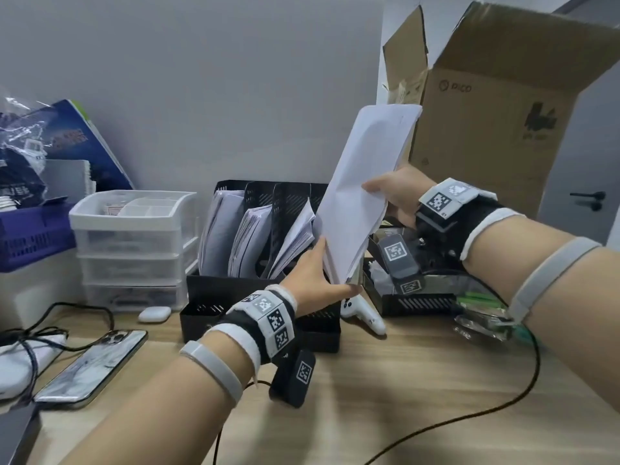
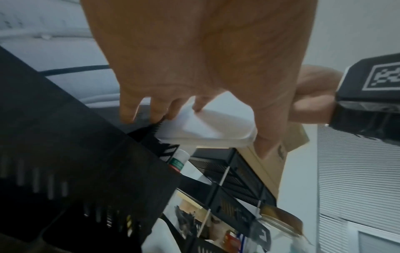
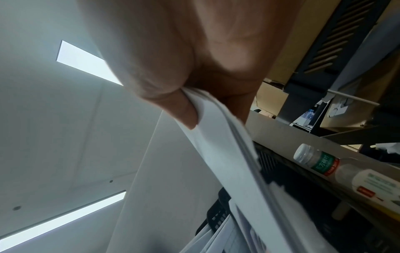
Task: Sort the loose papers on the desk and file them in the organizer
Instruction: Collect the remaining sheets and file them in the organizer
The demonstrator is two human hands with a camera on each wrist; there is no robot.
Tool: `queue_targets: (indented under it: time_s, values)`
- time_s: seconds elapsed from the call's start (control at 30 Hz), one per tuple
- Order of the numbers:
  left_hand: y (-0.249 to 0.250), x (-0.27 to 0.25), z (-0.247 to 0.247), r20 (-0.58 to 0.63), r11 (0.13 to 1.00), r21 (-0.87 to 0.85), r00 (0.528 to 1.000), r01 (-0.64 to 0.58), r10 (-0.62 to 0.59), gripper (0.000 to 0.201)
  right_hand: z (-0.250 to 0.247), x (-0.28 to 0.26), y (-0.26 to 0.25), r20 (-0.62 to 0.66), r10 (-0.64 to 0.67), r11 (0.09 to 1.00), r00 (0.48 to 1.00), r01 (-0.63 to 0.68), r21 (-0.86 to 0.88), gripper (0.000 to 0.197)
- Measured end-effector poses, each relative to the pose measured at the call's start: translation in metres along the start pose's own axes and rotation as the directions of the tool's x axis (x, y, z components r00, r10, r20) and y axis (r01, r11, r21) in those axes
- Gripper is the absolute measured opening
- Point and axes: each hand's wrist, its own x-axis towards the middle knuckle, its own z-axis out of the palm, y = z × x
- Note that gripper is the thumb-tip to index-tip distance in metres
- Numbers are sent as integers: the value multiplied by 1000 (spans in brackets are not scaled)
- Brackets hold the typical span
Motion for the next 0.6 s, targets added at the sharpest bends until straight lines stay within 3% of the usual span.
queue_targets:
  time_s: [0.07,0.17,0.23,0.3,0.33,0.43,0.6]
  values:
    - [-9,7,-9,34,993,102,997,62,-66,133,4,13,4,-2,28,999,1000,-28,-26,22]
    - [-12,11,-20,106,981,144,984,129,-145,137,15,33,13,-9,48,998,999,-49,-42,15]
    - [-15,16,-19,85,980,148,985,136,-149,132,22,39,12,-23,79,997,997,-80,-19,12]
    - [-20,25,-14,34,985,123,991,124,-129,111,27,51,13,-31,98,995,995,-98,-10,12]
    - [-21,28,-11,12,989,91,993,117,-119,105,27,57,12,-33,102,995,994,-103,-16,23]
    - [-24,36,2,7,995,-36,996,91,-91,111,23,67,7,-63,85,996,994,-86,-25,60]
    - [-18,44,16,11,999,-42,1000,-8,8,116,5,93,17,-87,71,997,994,-72,-13,81]
